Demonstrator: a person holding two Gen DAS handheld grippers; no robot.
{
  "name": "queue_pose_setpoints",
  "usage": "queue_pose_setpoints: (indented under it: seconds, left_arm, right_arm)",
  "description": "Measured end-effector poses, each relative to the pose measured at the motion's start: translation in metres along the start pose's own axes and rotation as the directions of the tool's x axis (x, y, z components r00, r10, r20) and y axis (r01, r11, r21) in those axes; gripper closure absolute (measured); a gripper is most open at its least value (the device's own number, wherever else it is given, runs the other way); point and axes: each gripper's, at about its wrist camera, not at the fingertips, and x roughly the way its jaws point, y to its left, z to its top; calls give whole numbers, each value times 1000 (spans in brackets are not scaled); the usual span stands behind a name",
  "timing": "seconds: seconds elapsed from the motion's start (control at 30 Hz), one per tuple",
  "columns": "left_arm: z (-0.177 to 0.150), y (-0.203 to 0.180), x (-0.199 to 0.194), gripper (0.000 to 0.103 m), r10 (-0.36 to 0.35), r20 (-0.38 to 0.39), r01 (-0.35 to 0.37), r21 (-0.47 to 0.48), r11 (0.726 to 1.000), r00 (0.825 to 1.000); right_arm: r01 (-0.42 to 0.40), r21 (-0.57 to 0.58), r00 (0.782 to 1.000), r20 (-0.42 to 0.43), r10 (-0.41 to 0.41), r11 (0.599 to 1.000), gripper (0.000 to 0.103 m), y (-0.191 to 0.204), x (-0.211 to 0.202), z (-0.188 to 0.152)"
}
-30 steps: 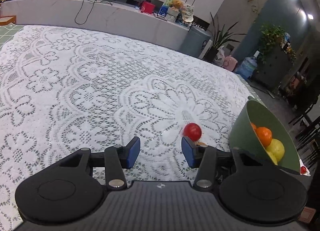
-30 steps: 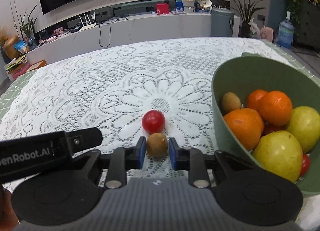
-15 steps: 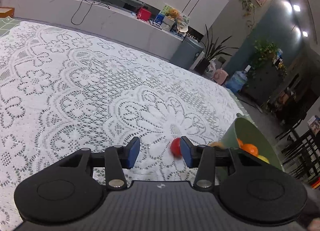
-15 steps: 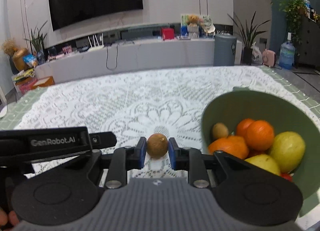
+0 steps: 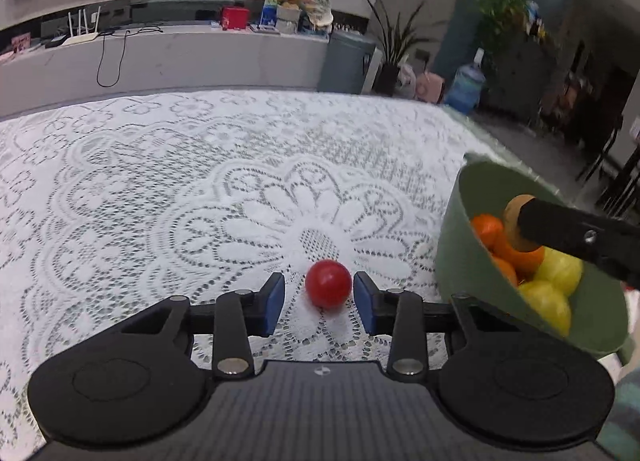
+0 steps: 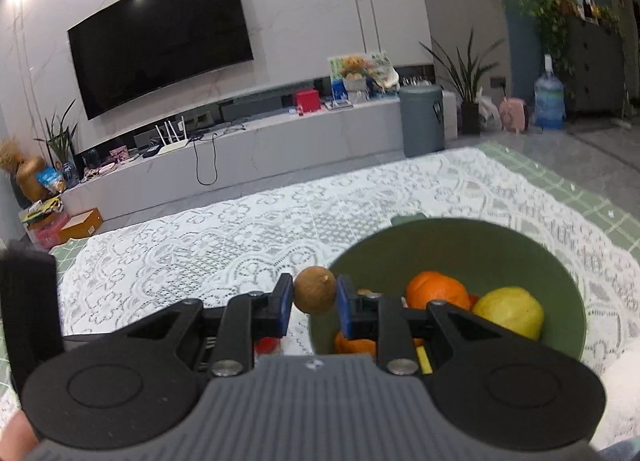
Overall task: Organize fruits
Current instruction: 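Carry the kiwi and tomato over the green colander and release them inside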
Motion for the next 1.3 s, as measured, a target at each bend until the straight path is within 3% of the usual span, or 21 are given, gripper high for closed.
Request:
queue_pose_setpoints:
  seconds: [0.33, 0.73, 1.0, 1.3]
  left_arm:
    - [-1, -11, 21, 70, 21, -32, -19, 59, 998, 999]
    - [2, -10, 11, 72, 37, -10, -36, 50, 998, 999]
    - [20, -22, -28, 72, -31, 55, 30, 11, 999, 998]
    - [43, -80, -46, 72, -105, 81, 91, 160, 983, 991]
  right_arm:
    - [11, 56, 998, -63, -7, 998, 83, -12, 14, -1]
    - [10, 68, 997, -80, -5, 998, 83, -14, 13, -1]
    - [27, 101, 998, -66, -21, 995, 83, -40, -2, 17]
    - [65, 175, 997, -44, -58, 982, 83, -88, -12, 42]
